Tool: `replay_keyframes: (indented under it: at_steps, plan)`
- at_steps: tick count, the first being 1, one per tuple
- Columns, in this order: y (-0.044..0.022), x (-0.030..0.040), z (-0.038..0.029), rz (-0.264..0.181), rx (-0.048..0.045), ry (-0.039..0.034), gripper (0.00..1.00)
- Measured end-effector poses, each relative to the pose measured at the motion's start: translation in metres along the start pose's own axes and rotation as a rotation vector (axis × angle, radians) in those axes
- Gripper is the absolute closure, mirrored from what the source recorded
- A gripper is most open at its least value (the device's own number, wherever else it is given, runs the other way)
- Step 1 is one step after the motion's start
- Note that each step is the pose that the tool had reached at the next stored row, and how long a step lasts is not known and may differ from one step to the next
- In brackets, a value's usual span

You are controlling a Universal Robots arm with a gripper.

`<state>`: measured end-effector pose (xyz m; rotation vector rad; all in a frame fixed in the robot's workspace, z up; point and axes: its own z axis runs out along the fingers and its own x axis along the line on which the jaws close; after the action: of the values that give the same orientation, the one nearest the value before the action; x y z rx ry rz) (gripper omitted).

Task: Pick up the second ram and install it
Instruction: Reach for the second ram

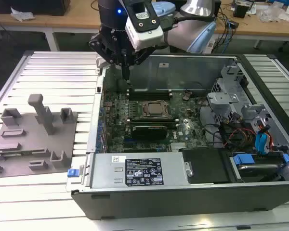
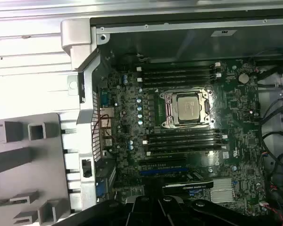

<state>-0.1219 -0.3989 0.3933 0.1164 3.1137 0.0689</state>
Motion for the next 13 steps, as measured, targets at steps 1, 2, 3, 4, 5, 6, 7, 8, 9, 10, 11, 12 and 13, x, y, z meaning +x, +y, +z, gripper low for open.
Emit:
replay_keyframes:
  at_steps: [1, 2, 3, 4, 5, 6, 7, 8, 9, 10, 11, 12, 13]
  plan:
    - [-0.0005, 0.0067, -0.0002, 0.0, 0.0, -0.0001, 0.89]
    - [-0.001, 0.0131, -0.0003, 0.0, -0.0001, -0.0001, 0.89]
    - [-0.0011, 0.0151, -0.0004, 0.0, 0.0, -0.0001, 0.89]
    - [-0.0012, 0.0171, -0.0005, 0.0, 0.0, 0.0, 0.89]
    - [-0.0013, 0.0176, -0.0005, 0.0, 0.0, 0.0, 0.89]
    - [-0.0014, 0.0186, -0.0005, 0.0, 0.0, 0.0, 0.89]
    - [-0.0016, 0.0208, -0.0006, 0.0, 0.0, 0.0, 0.89]
    - [-0.0018, 0.0236, -0.0006, 0.0, 0.0, 0.0, 0.89]
    - [-0.0019, 0.0256, -0.0007, 0.0, -0.0001, 0.0, 0.89]
    - [-0.0021, 0.0283, -0.0008, 0.0, 0.0, 0.0, 0.89]
    - [-0.0022, 0.0297, -0.0008, 0.0, 0.0, 0.0, 0.89]
    - [-0.0023, 0.0309, -0.0008, 0.0, 0.0, 0.0, 0.89]
    - [-0.0026, 0.0345, -0.0009, 0.0, 0.0, 0.0, 0.89]
